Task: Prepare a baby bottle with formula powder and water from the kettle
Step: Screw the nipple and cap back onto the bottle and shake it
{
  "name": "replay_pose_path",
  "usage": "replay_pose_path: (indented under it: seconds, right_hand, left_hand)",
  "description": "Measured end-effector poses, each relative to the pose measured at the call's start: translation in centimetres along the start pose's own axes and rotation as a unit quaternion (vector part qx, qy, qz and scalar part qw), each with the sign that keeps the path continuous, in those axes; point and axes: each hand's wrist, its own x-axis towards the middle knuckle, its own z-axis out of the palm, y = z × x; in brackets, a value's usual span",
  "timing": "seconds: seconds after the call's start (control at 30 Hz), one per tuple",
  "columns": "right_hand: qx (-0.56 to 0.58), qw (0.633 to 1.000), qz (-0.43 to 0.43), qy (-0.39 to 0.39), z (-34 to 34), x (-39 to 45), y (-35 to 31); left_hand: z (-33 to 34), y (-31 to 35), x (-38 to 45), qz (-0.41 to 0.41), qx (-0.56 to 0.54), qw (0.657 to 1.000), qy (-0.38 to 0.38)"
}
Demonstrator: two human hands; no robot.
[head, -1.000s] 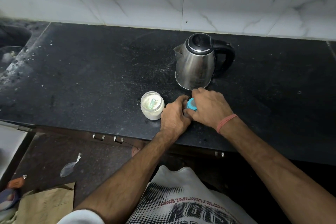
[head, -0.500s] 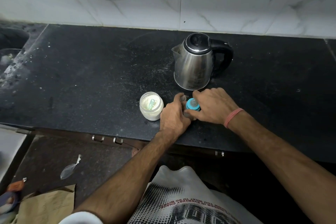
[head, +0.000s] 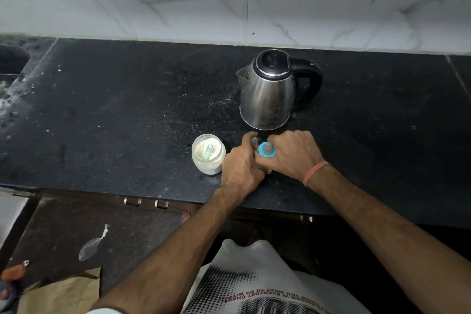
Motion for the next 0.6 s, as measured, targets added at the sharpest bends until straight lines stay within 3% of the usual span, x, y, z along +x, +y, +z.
replay_pose_path:
  seconds: [0.2, 0.33, 0.47, 0.6]
  right_hand:
    - [-0.012, 1.000, -0.017, 0.020, 0.5, 0.1, 0.2]
    - [-0.044, 0.997, 0.030, 0.057, 1.0, -0.3, -0.9]
    - [-0.032, 0.994, 0.093, 0.042, 0.6, -0.6, -2.2]
    - [-0.019, 0.995, 0.089, 0.026, 0.3, -0.9, -1.8]
  left_hand:
    - [-0.6, 0.5, -0.3, 0.055, 0.027, 0.998, 0.013]
    - [0.3, 0.1, -0.9, 0.033, -0.025, 0.998, 0.049]
    - [0.4, -0.3, -0.6, 0.034, -0.030, 0.998, 0.040]
    - [0.4, -0.4, -0.6, 0.033, -0.043, 0.998, 0.036]
